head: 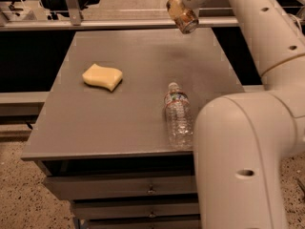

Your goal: Place orange can upright

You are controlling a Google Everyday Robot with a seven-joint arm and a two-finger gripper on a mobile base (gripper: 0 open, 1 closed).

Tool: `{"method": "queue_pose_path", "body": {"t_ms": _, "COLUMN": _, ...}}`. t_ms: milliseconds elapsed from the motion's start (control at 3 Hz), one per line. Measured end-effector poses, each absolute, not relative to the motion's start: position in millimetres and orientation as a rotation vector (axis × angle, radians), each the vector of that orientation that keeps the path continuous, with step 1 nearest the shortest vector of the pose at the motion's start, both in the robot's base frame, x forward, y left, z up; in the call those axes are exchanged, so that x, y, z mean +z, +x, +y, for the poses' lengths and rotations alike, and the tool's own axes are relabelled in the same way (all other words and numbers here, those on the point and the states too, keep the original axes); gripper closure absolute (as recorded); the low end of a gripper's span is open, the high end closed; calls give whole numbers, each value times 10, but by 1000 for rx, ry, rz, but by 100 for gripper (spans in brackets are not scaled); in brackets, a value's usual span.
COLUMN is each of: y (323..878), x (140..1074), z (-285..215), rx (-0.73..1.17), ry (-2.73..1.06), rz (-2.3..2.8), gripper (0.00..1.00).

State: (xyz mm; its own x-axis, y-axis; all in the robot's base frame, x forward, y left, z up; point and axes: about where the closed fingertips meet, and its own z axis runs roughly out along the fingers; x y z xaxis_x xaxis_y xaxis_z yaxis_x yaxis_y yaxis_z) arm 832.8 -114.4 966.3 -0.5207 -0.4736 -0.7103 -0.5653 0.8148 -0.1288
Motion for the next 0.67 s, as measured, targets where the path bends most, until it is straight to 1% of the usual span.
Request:
{"method": "queue_pose_path", "body": {"t_ms": 333, "y": 8087, "x": 9773, "z": -1197, "rx": 282, "ry": -840, "rz": 2072, "gripper": 100}}
{"method": "queue_pose_path", "body": {"t_ms": 667, "y": 7851, "x": 9643, "z": -1259, "rx": 420, "ry": -886, "rz": 1938, "gripper": 100}}
